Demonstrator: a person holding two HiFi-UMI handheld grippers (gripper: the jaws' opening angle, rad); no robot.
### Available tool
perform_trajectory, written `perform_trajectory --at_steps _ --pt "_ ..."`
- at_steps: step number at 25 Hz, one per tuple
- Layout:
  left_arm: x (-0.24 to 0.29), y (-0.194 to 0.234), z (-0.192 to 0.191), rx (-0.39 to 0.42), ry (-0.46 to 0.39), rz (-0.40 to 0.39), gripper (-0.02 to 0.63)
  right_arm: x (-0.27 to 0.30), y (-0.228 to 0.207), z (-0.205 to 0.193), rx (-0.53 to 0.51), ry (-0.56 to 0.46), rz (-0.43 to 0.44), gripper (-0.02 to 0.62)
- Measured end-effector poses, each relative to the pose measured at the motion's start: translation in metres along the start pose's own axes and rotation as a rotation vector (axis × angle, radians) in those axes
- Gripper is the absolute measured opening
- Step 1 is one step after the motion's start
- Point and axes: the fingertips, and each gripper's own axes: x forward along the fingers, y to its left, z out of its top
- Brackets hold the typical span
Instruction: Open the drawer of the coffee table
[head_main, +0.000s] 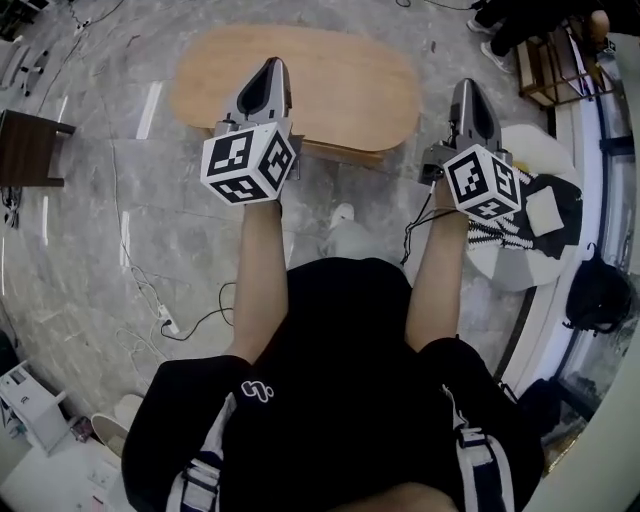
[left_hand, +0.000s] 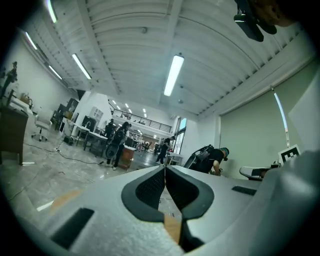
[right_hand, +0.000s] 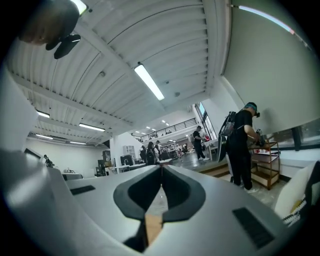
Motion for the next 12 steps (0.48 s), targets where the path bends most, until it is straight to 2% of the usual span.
perform_trajectory --at_steps 7,12 --pt "0.038 0.016 0.013 0.028 0.004 0.066 0.011 0.053 -0.013 0.002 0.043 0.014 0.056 0.012" --pt "0.055 0.022 0.030 0.028 -0.007 0.098 0.011 0.062 -0.038 0.023 0.063 -0.011 0.040 0.012"
